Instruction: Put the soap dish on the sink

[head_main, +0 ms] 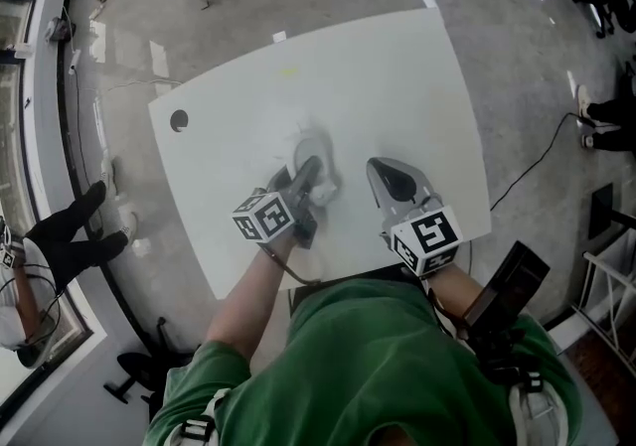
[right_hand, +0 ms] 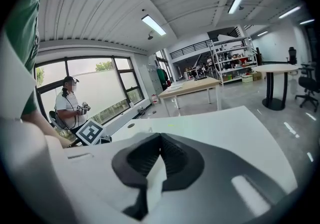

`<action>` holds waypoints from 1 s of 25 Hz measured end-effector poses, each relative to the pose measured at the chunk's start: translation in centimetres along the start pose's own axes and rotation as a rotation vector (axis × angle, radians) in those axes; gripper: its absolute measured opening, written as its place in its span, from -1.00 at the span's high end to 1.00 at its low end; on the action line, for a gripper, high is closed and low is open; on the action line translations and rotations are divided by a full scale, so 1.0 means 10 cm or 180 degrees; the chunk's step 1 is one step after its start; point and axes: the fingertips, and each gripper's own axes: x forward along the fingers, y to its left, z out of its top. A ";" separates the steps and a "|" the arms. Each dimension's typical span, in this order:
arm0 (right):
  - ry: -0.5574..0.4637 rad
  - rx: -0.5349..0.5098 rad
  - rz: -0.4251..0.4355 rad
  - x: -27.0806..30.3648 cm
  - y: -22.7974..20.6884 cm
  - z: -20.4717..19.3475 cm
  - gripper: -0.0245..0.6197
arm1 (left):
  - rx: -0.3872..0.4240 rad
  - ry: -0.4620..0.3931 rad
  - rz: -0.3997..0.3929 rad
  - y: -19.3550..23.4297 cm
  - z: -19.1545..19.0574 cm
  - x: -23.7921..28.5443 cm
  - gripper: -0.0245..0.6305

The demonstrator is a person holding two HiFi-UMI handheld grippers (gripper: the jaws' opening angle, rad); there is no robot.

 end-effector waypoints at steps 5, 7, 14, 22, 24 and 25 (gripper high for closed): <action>0.0074 0.0058 0.0020 0.04 -0.05 -0.05 0.92 | -0.0013 0.0075 0.0074 0.08 -0.06 0.04 0.45; 0.0088 0.0064 0.0027 0.06 -0.07 -0.07 0.92 | 0.0035 0.0090 0.0085 0.08 -0.05 0.05 0.45; 0.0125 0.0092 0.0056 0.12 -0.06 -0.13 0.92 | 0.0100 0.0121 0.0227 0.19 -0.05 0.03 0.42; 0.0135 0.0115 0.0062 0.17 -0.07 -0.12 0.92 | 0.0252 0.0316 0.0510 0.32 -0.04 -0.03 0.30; 0.0130 0.0115 0.0071 0.17 -0.06 -0.12 0.92 | 0.0368 0.0382 0.0628 0.33 -0.04 -0.05 0.25; 0.0127 0.0116 0.0074 0.16 -0.06 -0.12 0.92 | 0.0421 0.0412 0.0680 0.34 -0.03 -0.06 0.23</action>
